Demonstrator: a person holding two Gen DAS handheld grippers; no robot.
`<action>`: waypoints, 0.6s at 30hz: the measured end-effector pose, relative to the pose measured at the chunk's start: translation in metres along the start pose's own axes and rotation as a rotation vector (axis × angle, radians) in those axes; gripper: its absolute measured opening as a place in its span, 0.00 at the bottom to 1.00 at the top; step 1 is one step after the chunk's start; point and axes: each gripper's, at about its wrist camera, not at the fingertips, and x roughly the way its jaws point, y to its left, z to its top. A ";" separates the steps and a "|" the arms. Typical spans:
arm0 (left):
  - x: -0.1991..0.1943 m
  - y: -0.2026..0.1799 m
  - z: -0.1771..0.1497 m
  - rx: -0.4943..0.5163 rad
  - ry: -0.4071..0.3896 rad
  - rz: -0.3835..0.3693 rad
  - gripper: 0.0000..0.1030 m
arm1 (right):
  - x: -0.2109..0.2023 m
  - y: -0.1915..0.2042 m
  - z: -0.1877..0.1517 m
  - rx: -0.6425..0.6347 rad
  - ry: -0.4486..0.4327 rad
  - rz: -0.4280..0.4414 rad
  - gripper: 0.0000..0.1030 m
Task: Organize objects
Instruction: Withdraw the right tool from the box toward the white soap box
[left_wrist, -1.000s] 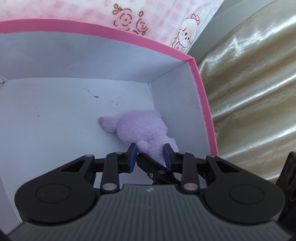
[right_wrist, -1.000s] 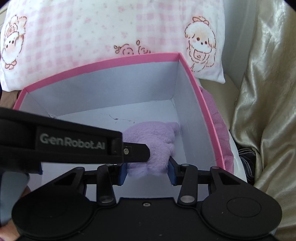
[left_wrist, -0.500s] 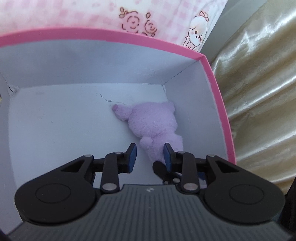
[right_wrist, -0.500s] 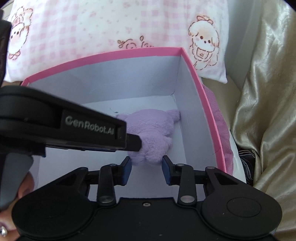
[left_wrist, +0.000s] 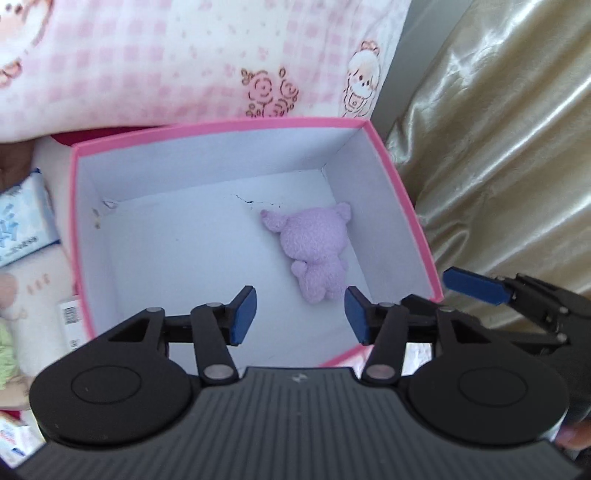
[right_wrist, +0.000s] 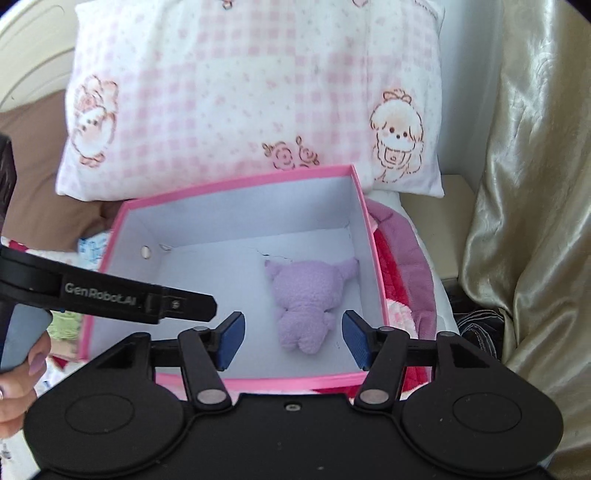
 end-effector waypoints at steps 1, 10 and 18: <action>-0.011 -0.002 -0.001 0.005 0.001 0.004 0.54 | -0.010 0.002 0.002 -0.009 0.003 -0.003 0.62; -0.100 -0.013 -0.013 0.073 0.010 -0.010 0.57 | -0.080 0.033 0.005 -0.052 0.005 -0.042 0.68; -0.158 -0.011 -0.035 0.134 0.033 0.021 0.61 | -0.115 0.074 -0.010 -0.069 0.007 -0.038 0.83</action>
